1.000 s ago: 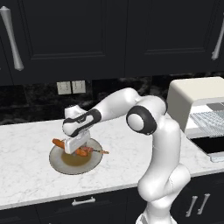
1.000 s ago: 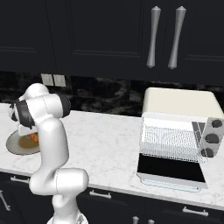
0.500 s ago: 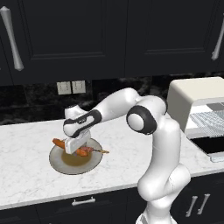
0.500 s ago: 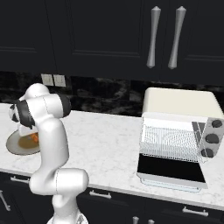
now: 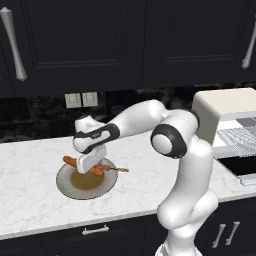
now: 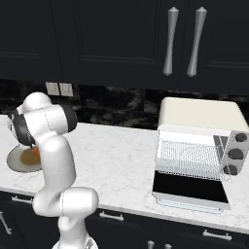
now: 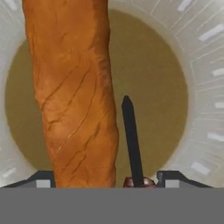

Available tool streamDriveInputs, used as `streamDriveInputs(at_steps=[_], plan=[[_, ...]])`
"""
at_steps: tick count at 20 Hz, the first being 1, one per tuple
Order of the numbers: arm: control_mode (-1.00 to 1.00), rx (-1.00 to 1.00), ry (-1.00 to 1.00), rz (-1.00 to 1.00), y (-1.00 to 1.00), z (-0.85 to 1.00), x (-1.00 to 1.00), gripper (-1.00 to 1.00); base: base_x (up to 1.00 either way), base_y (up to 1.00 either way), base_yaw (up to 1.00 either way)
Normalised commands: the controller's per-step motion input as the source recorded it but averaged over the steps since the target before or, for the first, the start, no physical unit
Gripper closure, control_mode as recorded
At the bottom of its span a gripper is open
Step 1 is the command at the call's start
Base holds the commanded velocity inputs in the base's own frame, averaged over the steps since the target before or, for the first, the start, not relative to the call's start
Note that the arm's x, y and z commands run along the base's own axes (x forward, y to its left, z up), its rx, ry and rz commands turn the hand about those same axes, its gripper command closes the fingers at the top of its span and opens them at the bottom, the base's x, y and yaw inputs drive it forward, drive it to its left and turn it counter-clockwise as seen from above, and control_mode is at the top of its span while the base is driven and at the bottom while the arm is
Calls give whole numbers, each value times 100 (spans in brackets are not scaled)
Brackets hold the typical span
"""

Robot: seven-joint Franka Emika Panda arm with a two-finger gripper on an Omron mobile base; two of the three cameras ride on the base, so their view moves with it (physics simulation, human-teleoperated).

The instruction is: Pick up the kebab skewer and baguette bread, and place them inside the toaster oven. Close the toaster oven door and start by setting the timer.

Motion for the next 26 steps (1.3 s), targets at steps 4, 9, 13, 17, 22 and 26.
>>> streamDriveInputs(at_steps=[4,9,13,17,22,26], plan=[[-100,0,-8,12,-80,19,-85,100,0,0,0],[-100,0,-3,3,-99,42,-85,100,0,0,0],[-100,0,-2,3,-100,63,-48,100,0,0,0],[-100,0,0,1,-97,67,-42,100,0,0,0],[-100,0,0,0,-93,51,-43,100,0,0,0],[-100,0,-1,0,-98,47,-34,100,0,0,0]])
